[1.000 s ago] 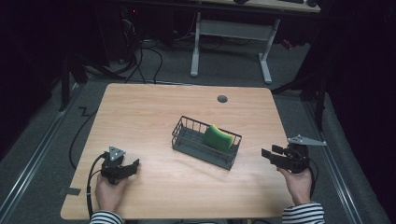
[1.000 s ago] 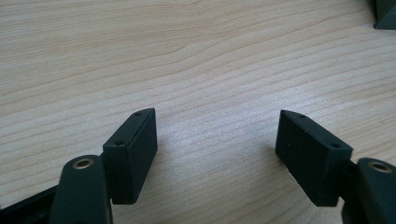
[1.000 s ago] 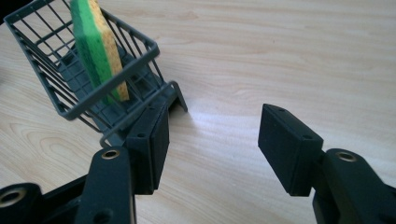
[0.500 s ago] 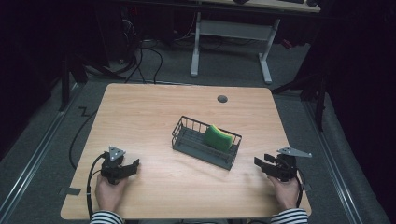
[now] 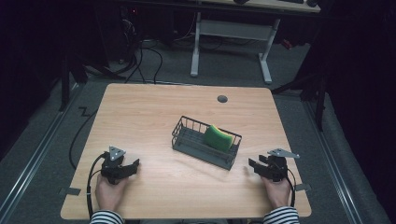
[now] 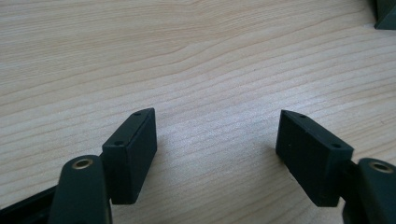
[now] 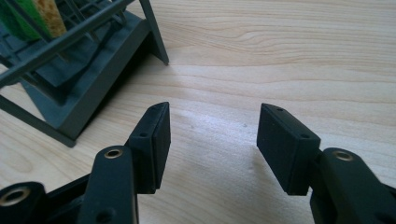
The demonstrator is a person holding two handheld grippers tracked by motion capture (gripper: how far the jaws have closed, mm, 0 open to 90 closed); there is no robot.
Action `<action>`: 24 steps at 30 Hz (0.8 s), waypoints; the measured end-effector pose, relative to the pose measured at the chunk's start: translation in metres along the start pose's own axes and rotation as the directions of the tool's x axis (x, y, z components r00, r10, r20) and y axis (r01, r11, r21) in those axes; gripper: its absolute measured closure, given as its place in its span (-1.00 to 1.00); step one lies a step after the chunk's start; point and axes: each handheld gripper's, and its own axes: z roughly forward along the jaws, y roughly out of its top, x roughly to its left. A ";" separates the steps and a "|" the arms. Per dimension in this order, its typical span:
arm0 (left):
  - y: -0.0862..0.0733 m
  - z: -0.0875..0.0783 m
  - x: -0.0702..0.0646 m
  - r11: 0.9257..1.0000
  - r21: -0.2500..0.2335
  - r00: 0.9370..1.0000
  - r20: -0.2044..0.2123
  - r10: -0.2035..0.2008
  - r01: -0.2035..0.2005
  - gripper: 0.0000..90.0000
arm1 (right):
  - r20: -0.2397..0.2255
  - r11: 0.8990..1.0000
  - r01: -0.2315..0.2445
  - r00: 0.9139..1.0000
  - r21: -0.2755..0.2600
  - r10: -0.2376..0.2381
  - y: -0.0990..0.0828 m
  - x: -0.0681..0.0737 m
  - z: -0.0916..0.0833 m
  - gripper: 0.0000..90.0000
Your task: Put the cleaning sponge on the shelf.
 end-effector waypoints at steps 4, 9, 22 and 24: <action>0.000 0.000 0.000 1.000 0.000 1.000 0.001 -0.001 0.001 -0.34 | 0.028 0.999 0.021 0.999 0.025 -0.021 -0.003 0.002 0.005 -0.01; 0.000 0.000 0.000 1.000 0.000 1.000 -0.001 0.001 -0.001 -0.34 | 0.050 0.999 0.041 0.998 0.027 -0.042 -0.003 0.004 0.009 -0.03; 0.000 0.000 0.000 1.000 0.003 1.000 -0.001 0.005 -0.005 -0.35 | 0.105 0.996 0.089 0.990 0.029 -0.092 -0.005 0.012 0.013 -0.19; 0.000 0.000 -0.001 1.000 0.002 1.000 -0.001 0.004 -0.004 -0.35 | 0.111 0.996 0.088 0.990 0.028 -0.091 -0.006 0.012 0.013 -0.20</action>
